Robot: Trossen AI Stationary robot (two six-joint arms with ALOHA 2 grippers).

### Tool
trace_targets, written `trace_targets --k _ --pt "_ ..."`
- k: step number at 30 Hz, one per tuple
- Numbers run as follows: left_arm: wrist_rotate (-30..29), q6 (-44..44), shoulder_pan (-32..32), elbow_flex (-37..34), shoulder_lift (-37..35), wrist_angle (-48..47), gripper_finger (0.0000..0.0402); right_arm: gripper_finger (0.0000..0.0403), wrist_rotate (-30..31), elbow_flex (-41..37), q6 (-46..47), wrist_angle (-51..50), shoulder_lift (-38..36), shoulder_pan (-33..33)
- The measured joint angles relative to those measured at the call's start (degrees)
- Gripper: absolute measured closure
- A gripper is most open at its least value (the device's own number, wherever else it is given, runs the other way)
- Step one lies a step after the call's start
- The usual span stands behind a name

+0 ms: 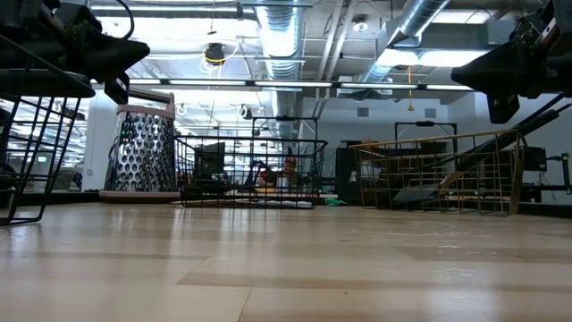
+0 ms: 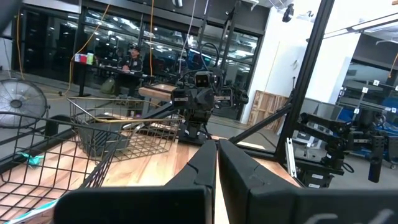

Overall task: Pick & Place Kitchen Items
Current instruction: Return to Home Position

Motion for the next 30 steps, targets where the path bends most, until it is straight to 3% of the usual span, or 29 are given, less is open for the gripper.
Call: trace_targets --k 30 --pt "0.0 0.0 0.0 0.0 0.0 0.6 0.0400 0.0381 0.0 0.0 0.0 0.0 0.0 0.0"
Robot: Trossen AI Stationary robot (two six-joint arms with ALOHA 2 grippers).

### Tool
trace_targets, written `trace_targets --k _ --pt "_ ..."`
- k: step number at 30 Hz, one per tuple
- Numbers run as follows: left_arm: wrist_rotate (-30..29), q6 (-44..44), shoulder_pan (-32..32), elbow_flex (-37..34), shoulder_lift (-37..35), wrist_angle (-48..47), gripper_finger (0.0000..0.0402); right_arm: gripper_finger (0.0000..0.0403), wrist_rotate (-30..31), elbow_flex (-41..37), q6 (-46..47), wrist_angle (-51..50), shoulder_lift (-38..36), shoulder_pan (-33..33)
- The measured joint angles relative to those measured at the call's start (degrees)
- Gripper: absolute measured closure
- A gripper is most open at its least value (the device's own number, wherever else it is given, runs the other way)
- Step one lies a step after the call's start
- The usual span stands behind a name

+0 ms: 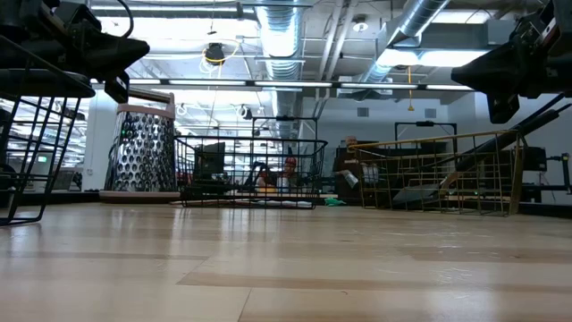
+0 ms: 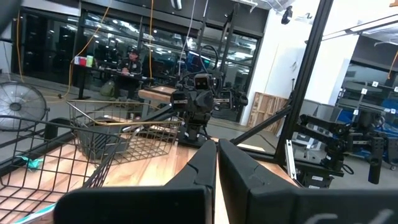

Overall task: Pick & Place Kitchen Items
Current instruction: Return to Home Position

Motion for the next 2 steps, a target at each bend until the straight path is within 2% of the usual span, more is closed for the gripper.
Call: trace_targets --k 2 --pt "0.0 0.0 0.0 0.0 0.0 0.0 0.0400 0.0382 0.0 0.0 0.0 0.0 0.0 0.0"
